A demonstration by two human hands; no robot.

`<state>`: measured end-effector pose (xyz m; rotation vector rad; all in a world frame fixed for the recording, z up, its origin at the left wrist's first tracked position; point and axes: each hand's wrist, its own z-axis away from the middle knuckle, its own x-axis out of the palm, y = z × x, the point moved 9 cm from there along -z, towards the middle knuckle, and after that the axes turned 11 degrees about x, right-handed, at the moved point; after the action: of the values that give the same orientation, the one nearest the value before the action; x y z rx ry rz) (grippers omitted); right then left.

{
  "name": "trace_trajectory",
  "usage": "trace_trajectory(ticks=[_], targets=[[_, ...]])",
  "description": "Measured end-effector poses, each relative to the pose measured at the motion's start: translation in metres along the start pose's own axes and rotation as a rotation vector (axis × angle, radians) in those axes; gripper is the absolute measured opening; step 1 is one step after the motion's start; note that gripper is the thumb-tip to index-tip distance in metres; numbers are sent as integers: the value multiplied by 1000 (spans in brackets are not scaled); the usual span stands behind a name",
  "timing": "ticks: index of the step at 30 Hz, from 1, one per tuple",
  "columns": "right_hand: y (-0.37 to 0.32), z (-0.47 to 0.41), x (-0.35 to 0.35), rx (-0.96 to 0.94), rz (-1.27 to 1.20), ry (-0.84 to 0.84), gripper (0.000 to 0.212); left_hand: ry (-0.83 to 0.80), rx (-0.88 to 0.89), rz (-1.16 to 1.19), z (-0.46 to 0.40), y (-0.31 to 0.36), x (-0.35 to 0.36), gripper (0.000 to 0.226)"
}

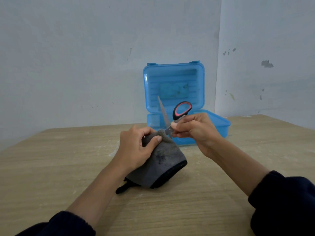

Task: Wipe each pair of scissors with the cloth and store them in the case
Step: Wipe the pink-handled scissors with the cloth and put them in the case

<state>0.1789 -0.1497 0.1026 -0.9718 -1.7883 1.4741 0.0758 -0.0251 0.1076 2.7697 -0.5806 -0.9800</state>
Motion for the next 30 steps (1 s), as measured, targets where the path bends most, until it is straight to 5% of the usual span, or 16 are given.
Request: trace_trajectory(ticks=[9,16,24,30], targets=[[-12,-8,-31,-54,7,98,17,43,-112,133,7,-22,-9,7],[-31,0,-11,-238,801,-11,19,312,-297,315,16,-46,-22,10],[-41,2,-21,-230,912,-39,17,383,-286,278,16,-36,-26,5],[-24,5,6,-258,975,-99,14,223,-162,318,8,-5,-10,12]])
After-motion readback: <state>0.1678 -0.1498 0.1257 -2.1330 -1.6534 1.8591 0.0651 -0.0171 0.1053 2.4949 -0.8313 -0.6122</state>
